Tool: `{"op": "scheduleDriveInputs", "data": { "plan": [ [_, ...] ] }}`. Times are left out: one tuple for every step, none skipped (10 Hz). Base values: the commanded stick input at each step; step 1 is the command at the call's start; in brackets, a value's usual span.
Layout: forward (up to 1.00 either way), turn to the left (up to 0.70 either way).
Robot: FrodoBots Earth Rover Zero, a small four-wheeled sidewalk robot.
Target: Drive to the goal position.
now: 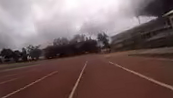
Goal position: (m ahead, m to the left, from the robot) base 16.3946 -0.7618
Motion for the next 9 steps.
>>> {"op": "scheduleDriveInputs", "data": {
  "plan": [
    [0.67,0.0],
    [0.67,0.0],
    [0.67,0.0],
    [0.67,0.0],
    [0.67,0.0],
    [0.67,0.0],
    [0.67,0.0],
    [0.67,0.0],
    [0.67,0.0]
  ]
}}
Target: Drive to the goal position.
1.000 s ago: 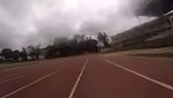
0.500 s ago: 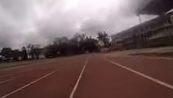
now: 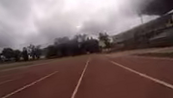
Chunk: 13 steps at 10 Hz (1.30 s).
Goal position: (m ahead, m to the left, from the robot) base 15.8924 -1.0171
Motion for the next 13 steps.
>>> {"op": "scheduleDriveInputs", "data": {
  "plan": [
    [0.67,0.0],
    [0.67,0.0],
    [0.67,0.0],
    [0.67,0.0],
    [0.67,0.0],
    [0.67,0.0],
    [0.67,0.0],
    [0.67,0.0],
    [0.67,0.0],
    [0.67,0.0],
    [0.67,-0.07],
    [0.67,-0.29],
    [0.67,-0.34]
  ]
}}
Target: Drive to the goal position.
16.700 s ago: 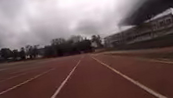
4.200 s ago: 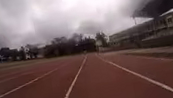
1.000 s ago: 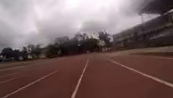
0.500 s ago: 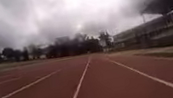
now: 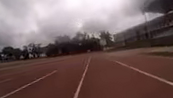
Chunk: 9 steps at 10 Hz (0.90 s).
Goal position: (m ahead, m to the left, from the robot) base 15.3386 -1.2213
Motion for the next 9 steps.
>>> {"op": "scheduleDriveInputs", "data": {
  "plan": [
    [0.67,-0.34],
    [0.67,-0.34],
    [0.67,-0.34],
    [0.67,-0.34],
    [0.67,-0.34],
    [0.67,-0.19],
    [0.67,0.0],
    [0.67,0.0],
    [0.67,0.0]
  ]
}}
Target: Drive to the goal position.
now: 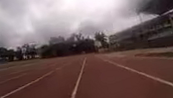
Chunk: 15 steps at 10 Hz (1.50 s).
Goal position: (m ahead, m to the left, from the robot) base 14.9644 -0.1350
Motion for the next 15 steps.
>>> {"op": "scheduleDriveInputs", "data": {
  "plan": [
    [0.67,0.0],
    [0.67,0.0],
    [0.67,0.0],
    [0.67,0.0],
    [0.67,0.0],
    [0.67,0.0],
    [0.67,0.0],
    [0.67,0.0],
    [0.67,0.0],
    [0.67,0.0],
    [0.67,0.0],
    [0.67,0.0],
    [0.67,0.0],
    [0.67,0.0],
    [0.67,0.0]
  ]
}}
